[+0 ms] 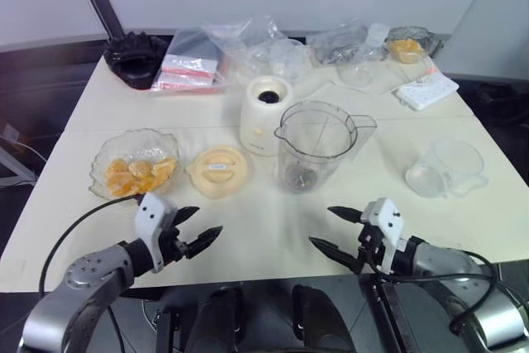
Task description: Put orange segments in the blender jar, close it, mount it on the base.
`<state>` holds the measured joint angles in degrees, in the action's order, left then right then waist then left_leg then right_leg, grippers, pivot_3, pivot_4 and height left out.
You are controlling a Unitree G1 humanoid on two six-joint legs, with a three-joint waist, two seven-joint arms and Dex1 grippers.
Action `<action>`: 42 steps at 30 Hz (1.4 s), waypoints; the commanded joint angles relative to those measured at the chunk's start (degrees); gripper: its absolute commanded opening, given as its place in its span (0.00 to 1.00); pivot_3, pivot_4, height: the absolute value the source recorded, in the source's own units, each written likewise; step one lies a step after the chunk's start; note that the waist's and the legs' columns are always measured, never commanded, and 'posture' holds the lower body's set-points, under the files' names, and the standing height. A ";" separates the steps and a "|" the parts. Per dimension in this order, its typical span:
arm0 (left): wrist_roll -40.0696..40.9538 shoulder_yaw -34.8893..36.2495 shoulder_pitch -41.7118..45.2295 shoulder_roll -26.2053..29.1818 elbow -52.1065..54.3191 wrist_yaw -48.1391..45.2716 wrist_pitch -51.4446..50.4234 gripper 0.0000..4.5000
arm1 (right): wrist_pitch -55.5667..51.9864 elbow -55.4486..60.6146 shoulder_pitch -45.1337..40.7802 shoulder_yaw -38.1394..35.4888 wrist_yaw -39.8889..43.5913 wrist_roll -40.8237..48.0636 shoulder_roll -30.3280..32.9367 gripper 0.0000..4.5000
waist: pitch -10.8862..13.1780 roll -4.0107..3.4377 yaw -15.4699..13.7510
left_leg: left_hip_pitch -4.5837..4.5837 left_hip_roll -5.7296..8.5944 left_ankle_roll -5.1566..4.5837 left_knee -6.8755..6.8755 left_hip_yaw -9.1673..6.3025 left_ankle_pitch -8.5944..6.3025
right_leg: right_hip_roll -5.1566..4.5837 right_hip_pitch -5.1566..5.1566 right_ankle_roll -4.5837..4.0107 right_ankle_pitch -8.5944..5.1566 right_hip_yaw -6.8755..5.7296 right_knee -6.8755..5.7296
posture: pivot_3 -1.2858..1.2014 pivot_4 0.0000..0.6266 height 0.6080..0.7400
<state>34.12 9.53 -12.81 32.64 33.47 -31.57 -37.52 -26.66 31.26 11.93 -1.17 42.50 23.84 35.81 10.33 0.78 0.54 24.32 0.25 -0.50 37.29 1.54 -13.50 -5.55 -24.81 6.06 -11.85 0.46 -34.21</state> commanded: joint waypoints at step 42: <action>-23.88 32.81 66.32 -22.66 -42.34 60.55 -34.86 0.88 | -14.93 12.49 -17.30 1.54 -2.85 10.60 8.31 0.95 | 0.16 0.94 -1.37 | 0.02 -0.05 0.02 0.67 -0.39 0.03 | 0.13 0.40 0.14 0.27 -0.48 -0.19 | 0.52 0.24 1.00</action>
<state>10.91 42.36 52.59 8.99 -7.27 29.16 -75.39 -42.75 43.37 -4.77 1.39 39.26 34.55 43.81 10.49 1.72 -0.83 24.34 0.20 -0.48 37.96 1.15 -13.47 -5.44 -24.40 6.20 -11.57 -0.03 -34.38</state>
